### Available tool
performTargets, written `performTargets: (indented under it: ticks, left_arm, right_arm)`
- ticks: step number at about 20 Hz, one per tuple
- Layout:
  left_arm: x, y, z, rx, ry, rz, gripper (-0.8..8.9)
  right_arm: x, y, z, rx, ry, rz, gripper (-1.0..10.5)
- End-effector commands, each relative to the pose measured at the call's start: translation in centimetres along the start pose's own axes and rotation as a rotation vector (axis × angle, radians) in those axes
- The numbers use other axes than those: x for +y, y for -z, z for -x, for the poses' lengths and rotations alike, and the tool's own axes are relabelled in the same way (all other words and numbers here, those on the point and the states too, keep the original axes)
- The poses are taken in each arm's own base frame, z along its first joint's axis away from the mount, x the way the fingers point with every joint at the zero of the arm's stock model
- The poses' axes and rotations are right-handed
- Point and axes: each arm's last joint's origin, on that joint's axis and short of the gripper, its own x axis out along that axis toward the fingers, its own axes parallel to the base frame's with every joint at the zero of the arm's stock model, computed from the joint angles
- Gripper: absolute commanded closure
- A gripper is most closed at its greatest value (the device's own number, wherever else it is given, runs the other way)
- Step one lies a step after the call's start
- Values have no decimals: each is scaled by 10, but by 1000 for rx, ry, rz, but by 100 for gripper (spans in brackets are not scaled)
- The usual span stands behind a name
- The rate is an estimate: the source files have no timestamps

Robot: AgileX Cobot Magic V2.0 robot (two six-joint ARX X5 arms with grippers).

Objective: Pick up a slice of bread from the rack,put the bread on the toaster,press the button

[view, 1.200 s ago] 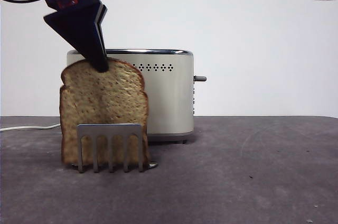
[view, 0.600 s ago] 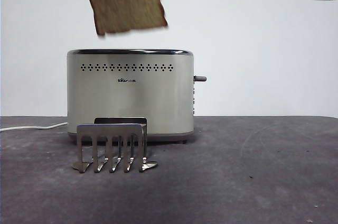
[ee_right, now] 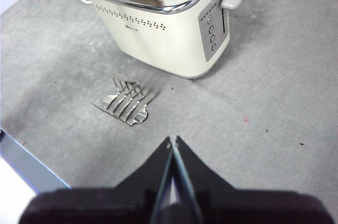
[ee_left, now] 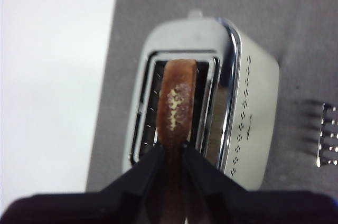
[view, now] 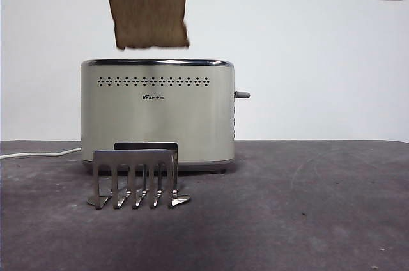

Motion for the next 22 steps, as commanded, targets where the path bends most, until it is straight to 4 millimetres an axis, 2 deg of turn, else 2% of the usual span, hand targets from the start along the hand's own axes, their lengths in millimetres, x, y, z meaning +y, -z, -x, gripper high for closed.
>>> performTargets:
  ticks: [1, 5, 11, 13, 16, 22]
  left_arm:
    - [-1, 0, -20, 17, 31, -26, 823]
    - [-2, 3, -48, 45, 89, -25, 823]
    - [4, 21, -82, 77, 127, 48, 813]
    - [10, 25, -87, 63, 108, 117, 792]
    - [16, 29, -88, 38, 81, 155, 561]
    - [18, 27, -86, 26, 50, 201, 551]
  right_arm:
    - [0, -1, -1, 3, -4, 5, 958]
    - [0, -1, -1, 4, -4, 4, 958]
    - [-1, -1, -2, 10, -5, 1, 958]
    - [-2, -2, -4, 15, -6, -3, 958]
    - [-6, -3, -9, 23, -7, -8, 958]
    - [-18, -13, -26, 11, -5, -5, 958]
